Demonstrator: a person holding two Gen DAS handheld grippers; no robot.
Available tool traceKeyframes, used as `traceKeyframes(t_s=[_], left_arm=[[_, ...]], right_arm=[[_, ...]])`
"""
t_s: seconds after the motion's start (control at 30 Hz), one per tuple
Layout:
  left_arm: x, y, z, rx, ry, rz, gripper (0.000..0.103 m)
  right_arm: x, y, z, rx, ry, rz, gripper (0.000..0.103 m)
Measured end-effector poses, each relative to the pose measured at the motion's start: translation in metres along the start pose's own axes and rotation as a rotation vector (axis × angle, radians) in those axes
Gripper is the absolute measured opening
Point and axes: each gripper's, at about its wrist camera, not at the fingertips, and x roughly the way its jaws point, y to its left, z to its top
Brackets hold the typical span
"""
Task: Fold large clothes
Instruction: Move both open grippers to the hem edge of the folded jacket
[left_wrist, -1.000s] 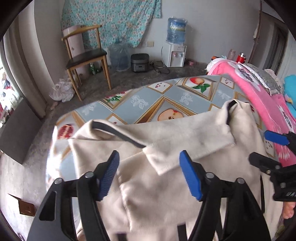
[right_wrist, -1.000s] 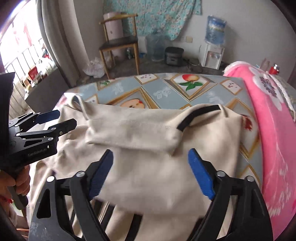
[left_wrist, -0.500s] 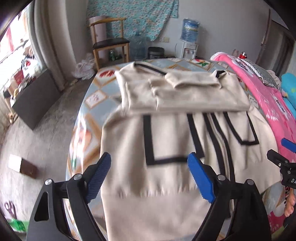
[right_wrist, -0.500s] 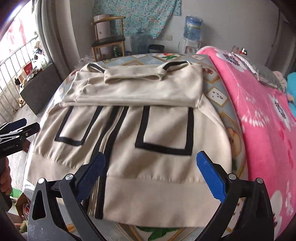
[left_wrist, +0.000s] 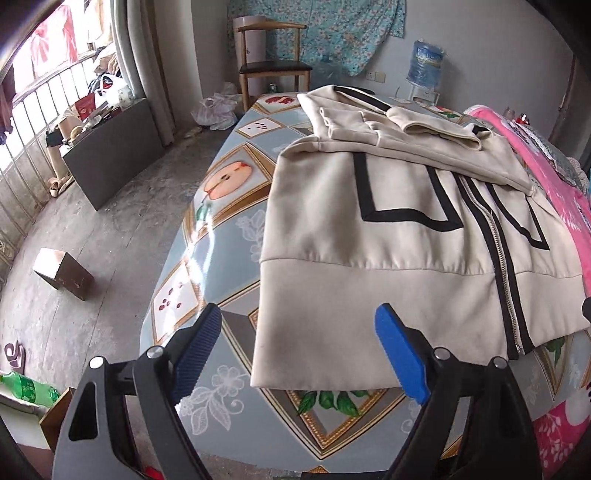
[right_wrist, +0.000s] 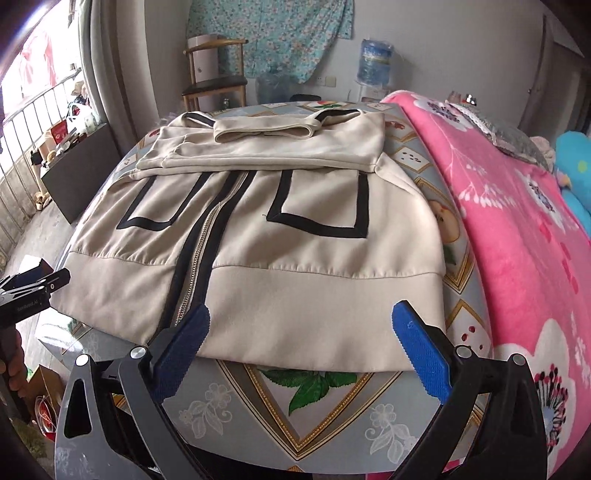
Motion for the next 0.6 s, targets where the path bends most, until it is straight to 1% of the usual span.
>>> traceKeyframes(t_s=[0.1,0.23,0.3,0.4,0.47,0.57,0.6], left_arm=[[-0.006,0.011,-0.007,-0.045,-0.027,-0.004,0.083],[-0.010,0.023,-0.019,-0.105,-0.029,-0.074,0.083],[-0.009,0.027,-0.021,-0.126,-0.018,-0.086,0.083],[-0.005,0.030,-0.020,-0.161,-0.019,-0.134,0.083],[-0.001,0.029,-0.016,-0.172,-0.018,-0.173,0.083],[0.012,0.027,-0.008,-0.182,-0.005,-0.195,0.083],[0.019,0.027,-0.003,-0.173,0.003,-0.195,0.081]], right_arm=[[0.000,0.007,-0.008,-0.047,-0.012,-0.013,0.096],[0.006,0.014,-0.019,-0.100,-0.022,-0.055,0.096],[0.010,0.016,-0.022,-0.122,-0.027,-0.061,0.096],[0.016,0.014,-0.020,-0.142,-0.028,-0.052,0.096],[0.017,0.009,-0.016,-0.133,-0.029,-0.022,0.096],[0.015,-0.001,-0.009,-0.115,-0.042,0.014,0.096],[0.014,-0.005,-0.008,-0.112,-0.048,0.019,0.096]])
